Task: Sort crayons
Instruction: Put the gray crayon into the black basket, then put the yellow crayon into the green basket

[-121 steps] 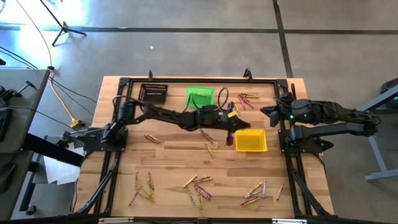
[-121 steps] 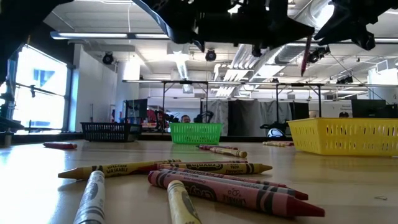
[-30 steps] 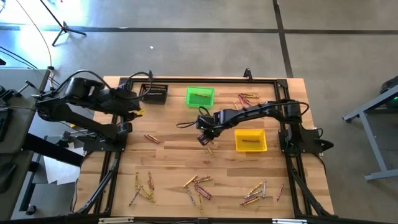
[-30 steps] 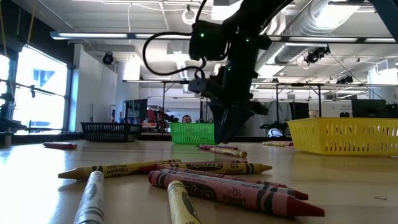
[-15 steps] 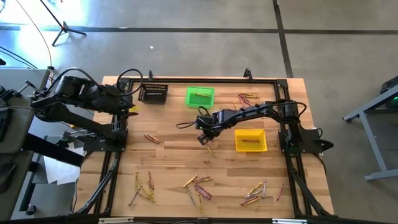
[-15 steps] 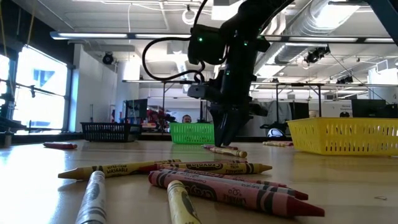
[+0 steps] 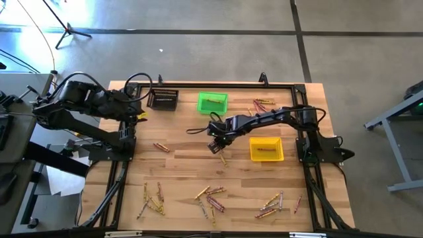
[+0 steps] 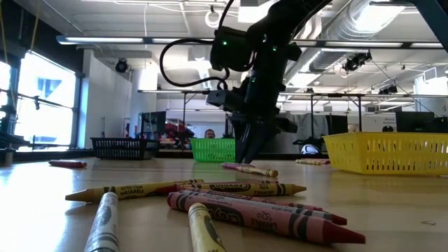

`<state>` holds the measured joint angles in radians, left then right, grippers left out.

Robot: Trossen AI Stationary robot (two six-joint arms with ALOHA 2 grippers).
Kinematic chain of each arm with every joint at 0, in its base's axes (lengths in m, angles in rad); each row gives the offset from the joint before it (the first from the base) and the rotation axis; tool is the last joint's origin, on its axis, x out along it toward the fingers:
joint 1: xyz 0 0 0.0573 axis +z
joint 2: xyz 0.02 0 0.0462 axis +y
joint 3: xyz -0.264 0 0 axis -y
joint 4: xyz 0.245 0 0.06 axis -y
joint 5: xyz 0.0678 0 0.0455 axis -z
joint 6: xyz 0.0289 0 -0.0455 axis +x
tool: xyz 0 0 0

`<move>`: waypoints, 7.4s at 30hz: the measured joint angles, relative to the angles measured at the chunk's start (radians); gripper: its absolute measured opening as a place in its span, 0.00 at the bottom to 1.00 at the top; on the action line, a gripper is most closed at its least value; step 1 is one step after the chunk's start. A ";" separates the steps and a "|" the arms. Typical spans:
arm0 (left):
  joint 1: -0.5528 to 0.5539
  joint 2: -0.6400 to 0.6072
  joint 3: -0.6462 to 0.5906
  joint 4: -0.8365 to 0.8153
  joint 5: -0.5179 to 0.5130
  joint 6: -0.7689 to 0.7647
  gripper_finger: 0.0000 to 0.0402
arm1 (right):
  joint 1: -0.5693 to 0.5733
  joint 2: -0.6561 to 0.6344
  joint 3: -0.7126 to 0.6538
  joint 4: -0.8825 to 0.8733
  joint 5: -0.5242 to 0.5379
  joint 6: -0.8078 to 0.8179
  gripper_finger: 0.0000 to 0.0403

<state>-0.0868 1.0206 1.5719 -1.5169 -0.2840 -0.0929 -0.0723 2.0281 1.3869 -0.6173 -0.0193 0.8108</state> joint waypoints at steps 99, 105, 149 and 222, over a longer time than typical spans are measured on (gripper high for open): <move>0.000 0.000 0.000 0.021 0.000 0.027 0.23 | -0.267 0.373 0.544 0.873 0.029 -0.330 0.03; 0.000 0.000 0.000 0.085 0.000 0.071 0.23 | -0.259 0.429 0.692 0.836 0.037 -0.378 0.03; 0.000 0.000 0.000 0.122 0.004 0.020 0.23 | -0.268 0.613 0.961 0.482 -0.035 -0.364 0.28; 0.001 0.123 0.000 0.451 -0.298 0.176 0.23 | -0.324 -0.671 -0.576 -0.006 0.306 -0.105 0.19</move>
<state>-0.0856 1.1431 1.5719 -1.0657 -0.5817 0.0833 -0.3966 1.3576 0.8110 -0.6231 0.2867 0.7057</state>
